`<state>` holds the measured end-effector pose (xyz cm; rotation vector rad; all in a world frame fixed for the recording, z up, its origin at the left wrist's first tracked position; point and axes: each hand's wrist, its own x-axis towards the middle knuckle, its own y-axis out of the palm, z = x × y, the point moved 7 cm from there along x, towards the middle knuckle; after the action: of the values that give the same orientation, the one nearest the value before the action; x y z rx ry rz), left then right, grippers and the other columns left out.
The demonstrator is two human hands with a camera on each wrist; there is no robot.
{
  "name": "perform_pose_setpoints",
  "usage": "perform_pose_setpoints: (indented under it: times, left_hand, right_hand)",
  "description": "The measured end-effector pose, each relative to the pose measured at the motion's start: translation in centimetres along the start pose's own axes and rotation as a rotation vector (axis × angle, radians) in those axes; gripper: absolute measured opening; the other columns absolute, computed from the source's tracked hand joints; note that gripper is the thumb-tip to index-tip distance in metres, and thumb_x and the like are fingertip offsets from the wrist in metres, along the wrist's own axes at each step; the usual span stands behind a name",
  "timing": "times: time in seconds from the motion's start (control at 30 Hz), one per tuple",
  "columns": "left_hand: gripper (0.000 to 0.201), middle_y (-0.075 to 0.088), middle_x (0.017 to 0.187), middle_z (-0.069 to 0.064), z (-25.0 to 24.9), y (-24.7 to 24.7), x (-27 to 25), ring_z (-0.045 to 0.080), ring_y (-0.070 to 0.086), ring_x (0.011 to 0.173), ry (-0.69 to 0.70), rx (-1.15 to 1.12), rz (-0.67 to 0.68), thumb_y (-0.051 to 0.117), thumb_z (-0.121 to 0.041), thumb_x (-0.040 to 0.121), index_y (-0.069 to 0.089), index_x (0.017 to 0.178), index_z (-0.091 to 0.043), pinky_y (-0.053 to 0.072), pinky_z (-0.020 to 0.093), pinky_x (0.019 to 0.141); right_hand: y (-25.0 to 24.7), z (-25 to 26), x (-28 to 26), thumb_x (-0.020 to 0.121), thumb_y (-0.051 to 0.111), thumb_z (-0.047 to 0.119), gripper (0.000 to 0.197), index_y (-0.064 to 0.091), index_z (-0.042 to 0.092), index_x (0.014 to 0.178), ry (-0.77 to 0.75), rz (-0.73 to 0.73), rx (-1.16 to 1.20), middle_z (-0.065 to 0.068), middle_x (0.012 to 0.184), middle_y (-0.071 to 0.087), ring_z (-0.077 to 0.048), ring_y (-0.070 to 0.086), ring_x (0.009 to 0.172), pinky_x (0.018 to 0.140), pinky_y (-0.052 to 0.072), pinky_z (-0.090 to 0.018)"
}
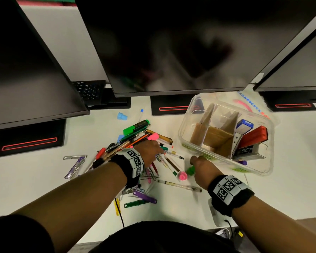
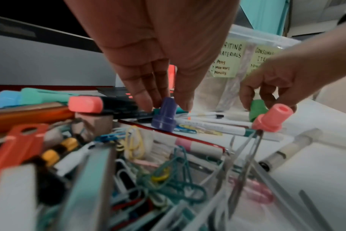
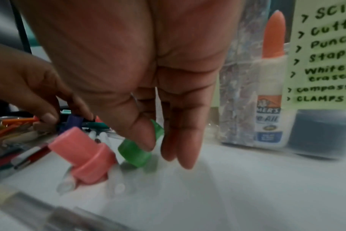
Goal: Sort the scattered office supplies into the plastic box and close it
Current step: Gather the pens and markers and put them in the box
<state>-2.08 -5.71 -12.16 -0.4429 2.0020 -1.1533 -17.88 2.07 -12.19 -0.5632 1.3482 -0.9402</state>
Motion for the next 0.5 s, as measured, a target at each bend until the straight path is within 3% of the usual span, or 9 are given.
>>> perform_pose_setpoints:
  times: [0.07, 0.17, 0.27, 0.37, 0.43, 0.5]
  left_hand:
    - [0.045, 0.045, 0.137, 0.007, -0.3, 0.5, 0.2, 0.024, 0.042, 0.127, 0.015, 0.054, 0.037, 0.049, -0.009, 0.093, 0.046, 0.137, -0.019, 0.034, 0.029, 0.106]
    - [0.042, 0.048, 0.131, 0.009, -0.4, 0.9, 0.1, 0.023, 0.048, 0.119, 0.006, 0.073, 0.06, 0.052, -0.007, 0.09, 0.05, 0.131, -0.016, 0.039, 0.027, 0.098]
    - [0.038, 0.054, 0.126, 0.007, 0.3, 0.4, -0.1, 0.019, 0.054, 0.105, -0.045, -0.027, 0.002, 0.055, -0.005, 0.089, 0.057, 0.125, -0.016, 0.042, 0.022, 0.091]
    - [0.037, 0.055, 0.126, 0.007, 1.7, -0.4, -0.7, 0.022, 0.055, 0.112, -0.116, -0.133, -0.057, 0.053, -0.003, 0.088, 0.058, 0.123, -0.014, 0.041, 0.025, 0.095]
    - [0.035, 0.055, 0.125, 0.007, 2.8, -1.0, -1.4, 0.023, 0.056, 0.109, -0.162, -0.231, -0.095, 0.049, 0.0, 0.09, 0.06, 0.121, -0.012, 0.04, 0.018, 0.085]
    - [0.034, 0.055, 0.122, 0.007, 3.9, -1.6, -2.3, 0.024, 0.057, 0.108, -0.207, -0.273, -0.146, 0.046, 0.001, 0.09, 0.061, 0.118, -0.012, 0.037, 0.015, 0.082]
  right_hand:
    - [0.3, 0.3, 0.0, 0.083, 0.046, -0.003, 0.053, 0.041, 0.016, 0.133, -0.029, 0.024, 0.031, -0.013, 0.128, 0.049, -0.031, 0.058, 0.112, 0.095, 0.048, -0.034]
    - [1.0, 0.7, 0.2, 0.089, 0.048, 0.007, 0.04, 0.05, 0.021, 0.126, -0.094, 0.03, 0.045, -0.011, 0.121, 0.05, -0.031, 0.059, 0.105, 0.092, 0.047, -0.033]
    - [0.7, 0.9, 0.3, 0.09, 0.048, 0.008, 0.032, 0.054, 0.018, 0.12, -0.106, -0.005, 0.085, -0.011, 0.119, 0.05, -0.031, 0.059, 0.102, 0.09, 0.045, -0.031]
    - [-0.2, 1.0, 0.2, 0.086, 0.054, 0.009, 0.023, 0.056, 0.013, 0.108, -0.113, -0.065, 0.144, -0.01, 0.117, 0.048, -0.029, 0.059, 0.097, 0.086, 0.045, -0.029]
    - [-0.3, 1.5, 0.0, 0.082, 0.057, 0.009, 0.017, 0.057, 0.014, 0.098, -0.156, -0.057, 0.152, -0.004, 0.11, 0.044, -0.028, 0.058, 0.096, 0.086, 0.045, -0.03]
    - [0.3, 2.4, -0.3, 0.083, 0.054, 0.008, 0.019, 0.059, 0.017, 0.099, -0.24, -0.018, 0.131, 0.002, 0.106, 0.036, -0.025, 0.057, 0.098, 0.089, 0.043, -0.026]
